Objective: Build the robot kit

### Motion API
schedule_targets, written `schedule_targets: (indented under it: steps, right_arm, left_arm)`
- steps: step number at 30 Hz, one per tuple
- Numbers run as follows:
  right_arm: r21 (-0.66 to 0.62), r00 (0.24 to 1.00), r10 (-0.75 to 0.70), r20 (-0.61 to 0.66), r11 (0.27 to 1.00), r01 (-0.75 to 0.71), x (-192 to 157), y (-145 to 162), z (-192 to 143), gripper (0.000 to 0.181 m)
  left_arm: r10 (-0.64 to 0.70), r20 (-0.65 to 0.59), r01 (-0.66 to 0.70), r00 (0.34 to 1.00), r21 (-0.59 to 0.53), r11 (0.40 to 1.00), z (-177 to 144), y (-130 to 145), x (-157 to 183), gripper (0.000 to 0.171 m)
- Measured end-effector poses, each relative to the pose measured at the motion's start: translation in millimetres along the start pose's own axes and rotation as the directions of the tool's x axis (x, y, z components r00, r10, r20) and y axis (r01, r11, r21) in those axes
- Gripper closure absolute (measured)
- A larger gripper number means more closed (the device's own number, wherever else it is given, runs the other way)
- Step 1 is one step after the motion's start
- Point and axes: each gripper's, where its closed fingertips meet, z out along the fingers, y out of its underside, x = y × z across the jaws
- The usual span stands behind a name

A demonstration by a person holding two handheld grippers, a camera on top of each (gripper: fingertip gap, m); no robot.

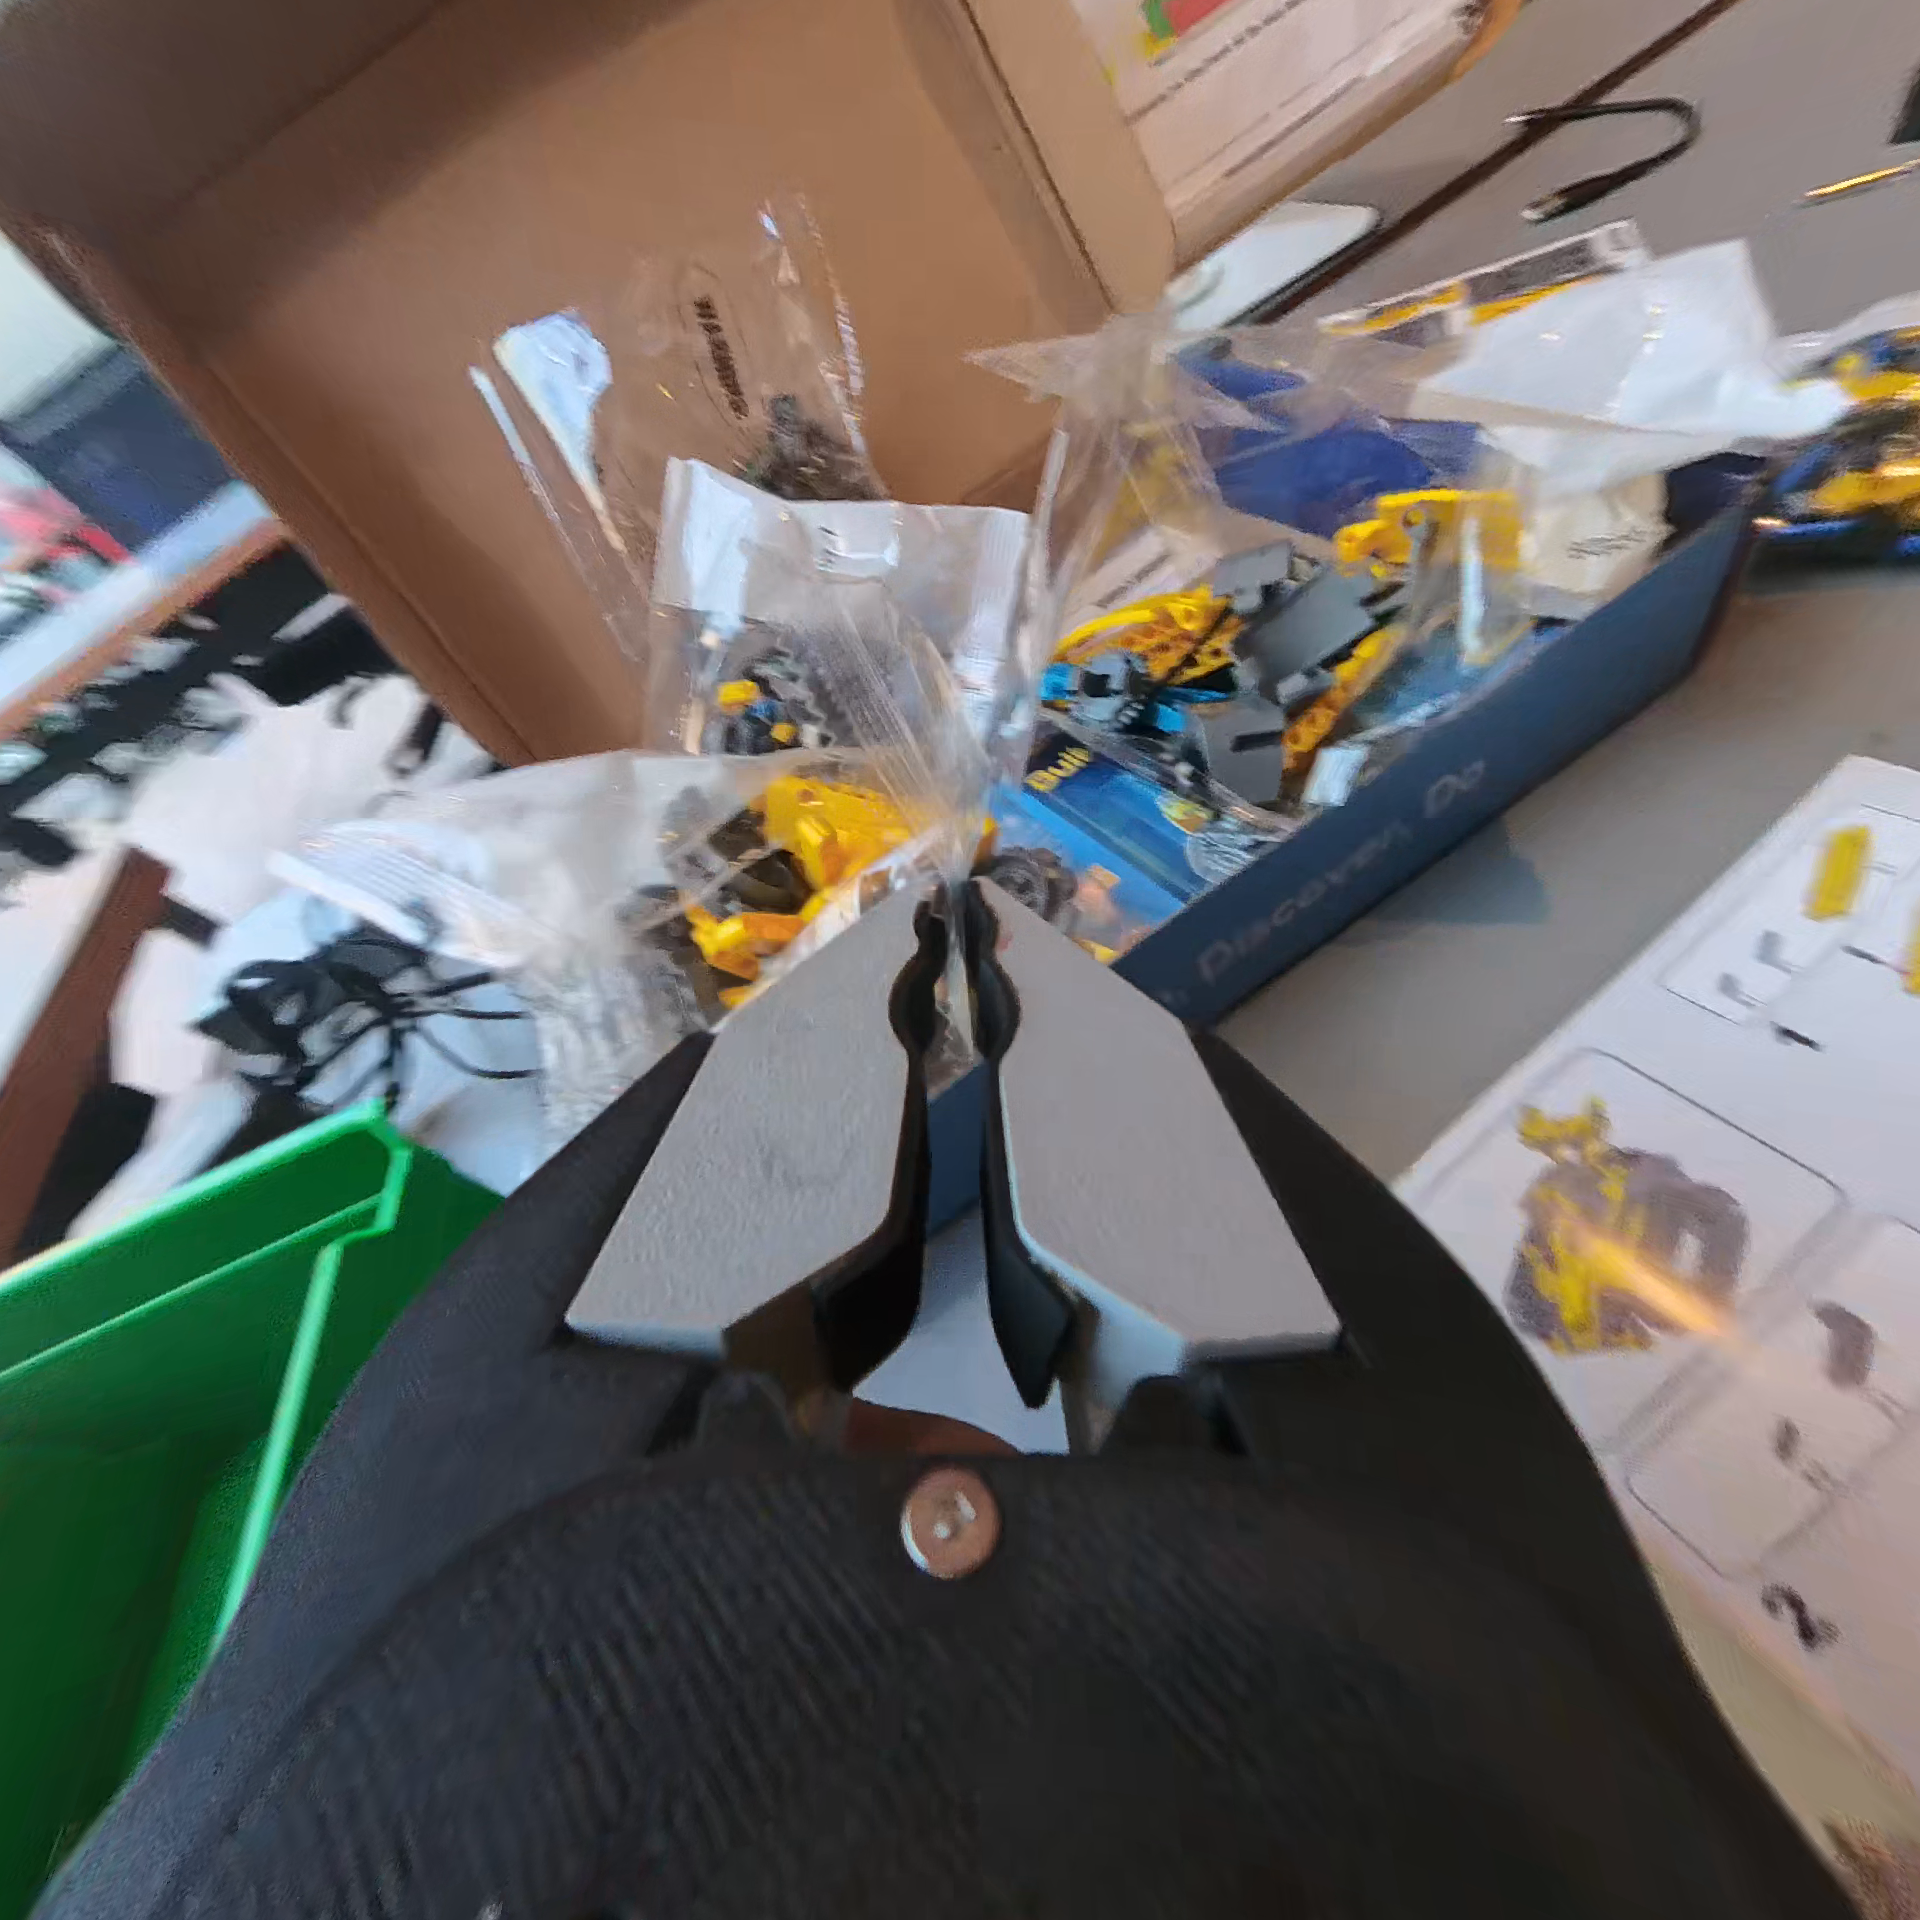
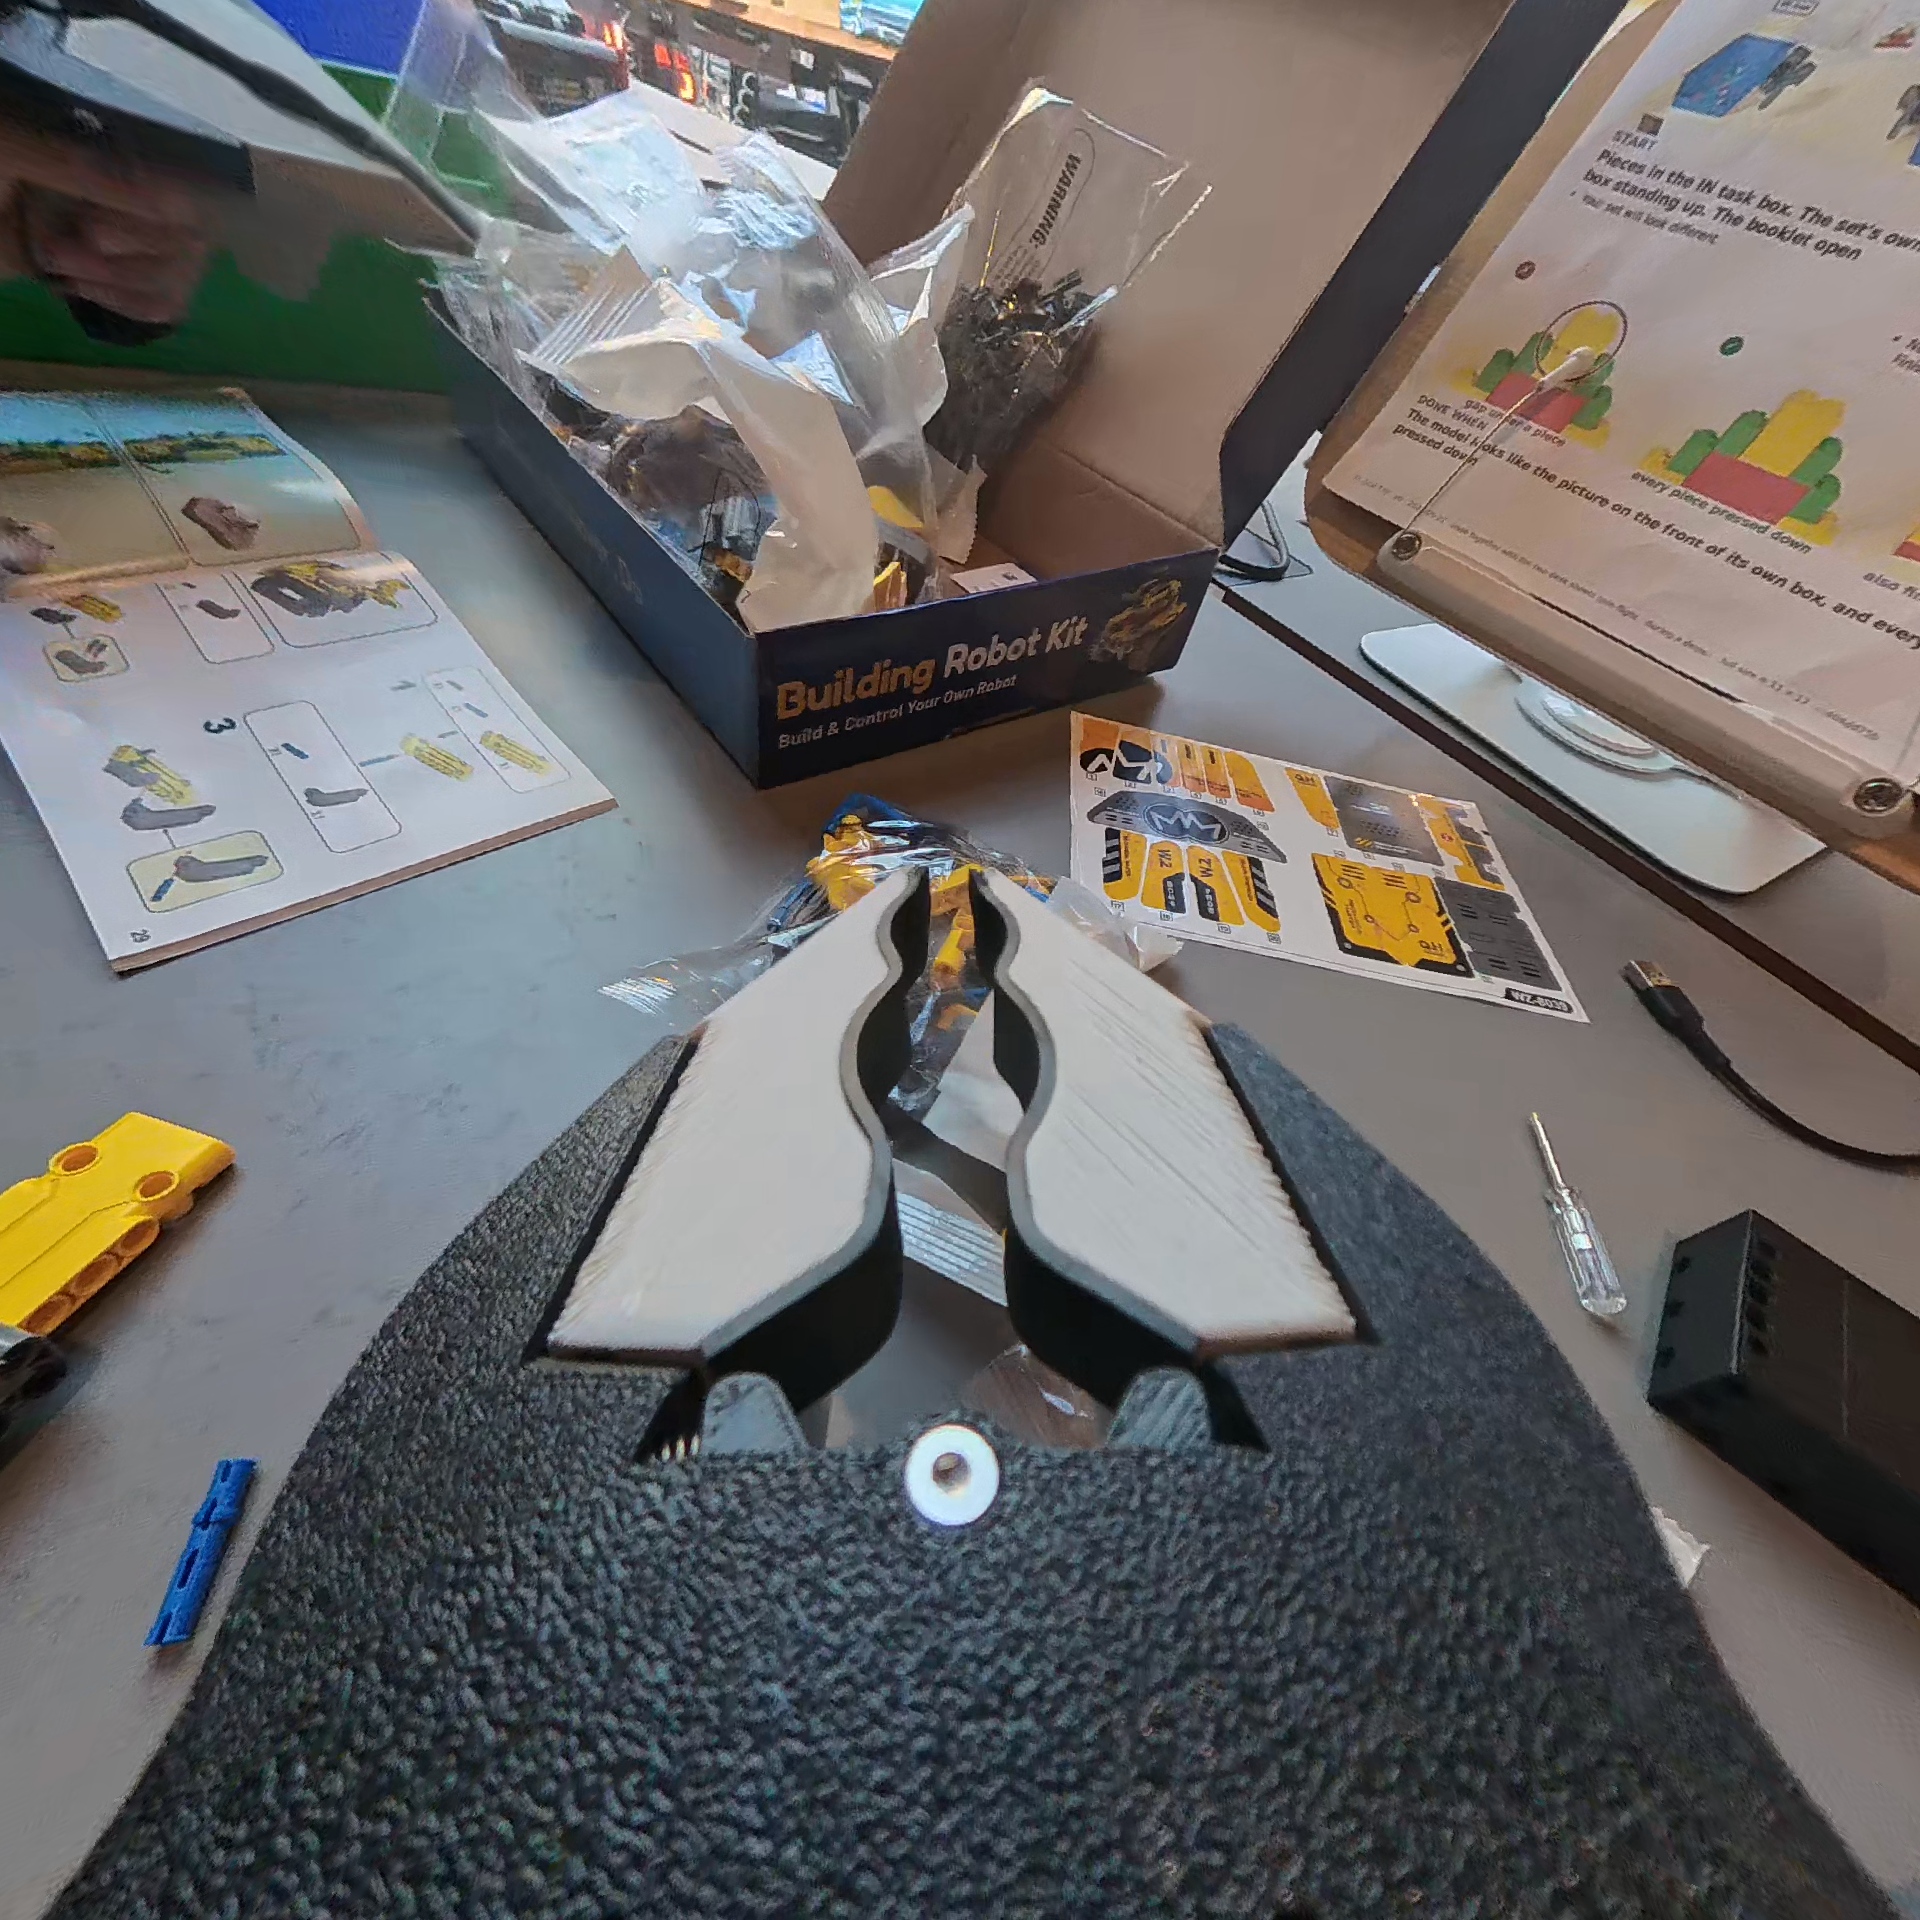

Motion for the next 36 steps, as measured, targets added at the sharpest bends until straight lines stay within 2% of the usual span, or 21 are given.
schedule_targets:
  steps: [1,3,7,9,12,14,16,18,22,26,28,30,31,33,34,36]
  right_arm:
    - [-0.007,1.0,-0.007,-0.004,1.0,0.007,-1,1,1,0.173]
    - [-0.029,0.999,-0.029,-0.015,0.999,0.029,-2,5,3,0.173]
    - [-0.058,0.997,-0.06,-0.046,0.997,0.057,1,9,5,0.173]
    - [-0.074,0.995,-0.073,-0.064,0.995,0.069,4,11,5,0.173]
    - [-0.094,0.994,-0.081,-0.077,0.993,0.073,5,14,5,0.173]
    - [-0.1,0.994,-0.074,-0.085,0.993,0.065,7,16,4,0.173]
    - [-0.101,0.993,-0.064,-0.102,0.993,0.054,11,17,3,0.173]
    - [-0.099,0.992,-0.05,-0.116,0.994,0.038,15,17,1,0.173]
    - [-0.074,0.991,-0.02,-0.131,0.997,0.011,20,15,-5,0.173]
    - [-0.044,0.992,0.018,-0.127,0.999,-0.024,24,11,-8,0.173]
    - [-0.033,0.992,0.028,-0.122,0.999,-0.032,24,10,-9,0.173]
    - [-0.028,0.992,0.031,-0.121,0.999,-0.034,24,9,-10,0.173]
    - [-0.028,0.992,0.03,-0.121,0.999,-0.034,24,9,-10,0.173]
    - [-0.033,0.992,0.028,-0.126,0.999,-0.032,24,10,-10,0.173]
    - [-0.035,0.991,0.027,-0.129,0.999,-0.032,25,10,-10,0.174]
    - [-0.034,0.991,0.027,-0.131,0.999,-0.032,25,10,-12,0.174]
  left_arm:
    - [0.036,0.059,-0.035,0.998,-0.005,0.999,2,-4,-6,0.171]
    - [0.104,0.089,-0.101,0.991,-0.038,0.994,9,-14,-15,0.171]
    - [0.063,-0.045,-0.066,0.997,-0.081,0.994,27,-53,-35,0.171]
    - [0.062,-0.075,-0.069,0.995,-0.098,0.993,41,-71,-52,0.171]
    - [-0.013,-0.202,-0.022,0.979,-0.171,0.985,64,-83,-53,0.171]
    - [-0.097,-0.305,0.038,0.947,-0.192,0.981,74,-90,-41,0.168]
    - [-0.14,-0.321,0.072,0.937,-0.214,0.974,76,-91,-39,0.156]
    - [-0.115,-0.306,0.06,0.945,-0.181,0.982,67,-93,-43,0.155]
    - [-0.022,-0.289,-0.039,0.957,-0.203,0.978,29,-65,-55,0.137]
    - [-0.088,-0.333,-0.029,0.939,-0.331,0.943,-9,-17,-56,0.113]
    - [-0.134,-0.361,-0.006,0.923,-0.36,0.933,-15,0,-44,0.109]
    - [-0.112,-0.335,-0.031,0.936,-0.395,0.918,-4,17,-39,0.107]
    - [-0.097,-0.323,-0.046,0.941,-0.407,0.912,4,24,-37,0.113]
    - [-0.094,-0.307,-0.053,0.947,-0.439,0.897,19,32,-34,0.158]
    - [-0.081,-0.289,-0.061,0.954,-0.45,0.891,25,32,-38,0.171]
    - [-0.086,-0.28,-0.04,0.956,-0.416,0.908,32,11,-47,0.171]
